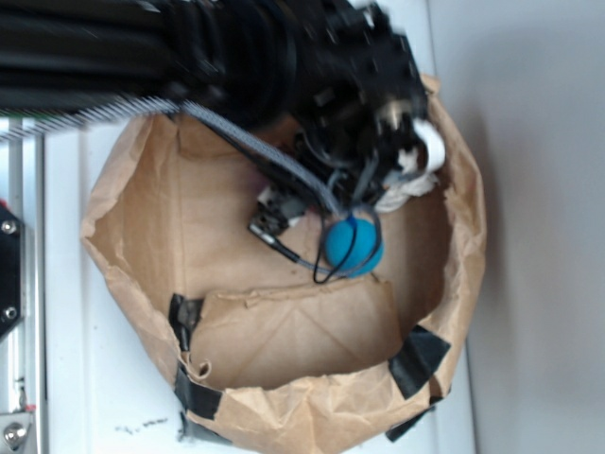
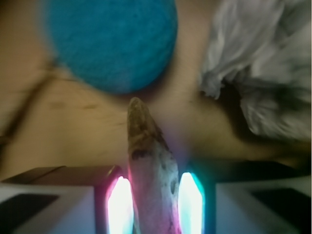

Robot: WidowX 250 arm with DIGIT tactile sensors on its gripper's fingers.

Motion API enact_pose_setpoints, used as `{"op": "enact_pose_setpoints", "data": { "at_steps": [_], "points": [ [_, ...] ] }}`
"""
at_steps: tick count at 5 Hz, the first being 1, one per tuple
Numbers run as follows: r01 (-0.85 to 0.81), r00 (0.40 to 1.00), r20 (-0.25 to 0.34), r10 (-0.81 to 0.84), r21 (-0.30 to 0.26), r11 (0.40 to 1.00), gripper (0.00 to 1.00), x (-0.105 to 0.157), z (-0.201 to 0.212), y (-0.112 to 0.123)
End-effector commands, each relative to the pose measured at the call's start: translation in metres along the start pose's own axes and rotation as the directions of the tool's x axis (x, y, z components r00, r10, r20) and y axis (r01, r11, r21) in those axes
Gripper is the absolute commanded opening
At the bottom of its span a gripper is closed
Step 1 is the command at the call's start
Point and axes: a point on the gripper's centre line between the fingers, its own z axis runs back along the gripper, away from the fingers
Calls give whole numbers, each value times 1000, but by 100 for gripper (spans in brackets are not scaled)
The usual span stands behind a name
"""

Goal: Grab the wood chip.

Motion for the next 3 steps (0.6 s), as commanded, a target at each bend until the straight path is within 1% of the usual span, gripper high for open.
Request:
{"op": "enact_pose_setpoints", "data": {
  "at_steps": [1, 2, 3],
  "points": [
    [-380, 924, 7, 382, -101, 920, 0, -18, 73, -12],
    [-503, 863, -32, 505, -153, 850, 0, -24, 88, -22],
    [-518, 853, -2, 522, -126, 846, 0, -23, 85, -25]
  ]
}}
